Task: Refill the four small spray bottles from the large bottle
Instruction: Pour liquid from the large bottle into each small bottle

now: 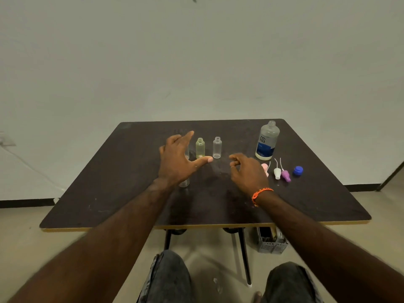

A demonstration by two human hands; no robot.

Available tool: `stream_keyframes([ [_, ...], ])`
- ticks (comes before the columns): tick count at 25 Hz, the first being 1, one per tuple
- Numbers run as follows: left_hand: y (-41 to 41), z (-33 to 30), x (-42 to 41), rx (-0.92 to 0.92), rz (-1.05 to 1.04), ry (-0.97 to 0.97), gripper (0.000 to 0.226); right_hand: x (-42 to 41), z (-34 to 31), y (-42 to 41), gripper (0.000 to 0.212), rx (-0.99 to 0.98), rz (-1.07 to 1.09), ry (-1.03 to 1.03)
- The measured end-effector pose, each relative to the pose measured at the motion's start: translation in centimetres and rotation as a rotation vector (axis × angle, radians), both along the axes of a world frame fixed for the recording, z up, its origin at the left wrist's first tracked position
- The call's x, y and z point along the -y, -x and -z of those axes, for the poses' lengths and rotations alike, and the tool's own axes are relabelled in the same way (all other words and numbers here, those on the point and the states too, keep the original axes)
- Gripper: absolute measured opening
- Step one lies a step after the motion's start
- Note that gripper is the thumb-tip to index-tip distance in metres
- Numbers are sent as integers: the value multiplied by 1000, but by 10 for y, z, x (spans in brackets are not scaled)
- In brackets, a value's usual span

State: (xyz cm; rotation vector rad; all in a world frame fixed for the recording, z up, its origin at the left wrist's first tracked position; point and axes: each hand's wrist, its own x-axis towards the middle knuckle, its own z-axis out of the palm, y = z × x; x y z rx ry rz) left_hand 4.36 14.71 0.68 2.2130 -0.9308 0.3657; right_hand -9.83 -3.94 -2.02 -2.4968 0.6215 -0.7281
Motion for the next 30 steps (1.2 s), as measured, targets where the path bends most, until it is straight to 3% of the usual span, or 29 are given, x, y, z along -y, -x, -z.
stream_keyframes([
  [5, -2, -32, 94, 36, 224, -52, 90, 90, -37, 27, 30, 22, 229, 33],
  [8, -8, -24, 152, 18, 271, -184, 91, 135, -46, 26, 46, -39, 276, -118],
  [13, -11, -2, 233, -139, 363, -241, 103, 185, -40, 2, 81, -183, 203, -207],
  [16, -20, 10, 260, -231, 416, -198, 109, 201, -30, -12, 81, -201, 108, -261],
  [22, -23, 14, 260, -278, 564, -60, 62, 197, -25, -16, 68, -153, 28, -279],
  [30, -10, -13, 176, -209, 477, -33, 69, 124, -59, -3, 66, -122, -135, -215],
])
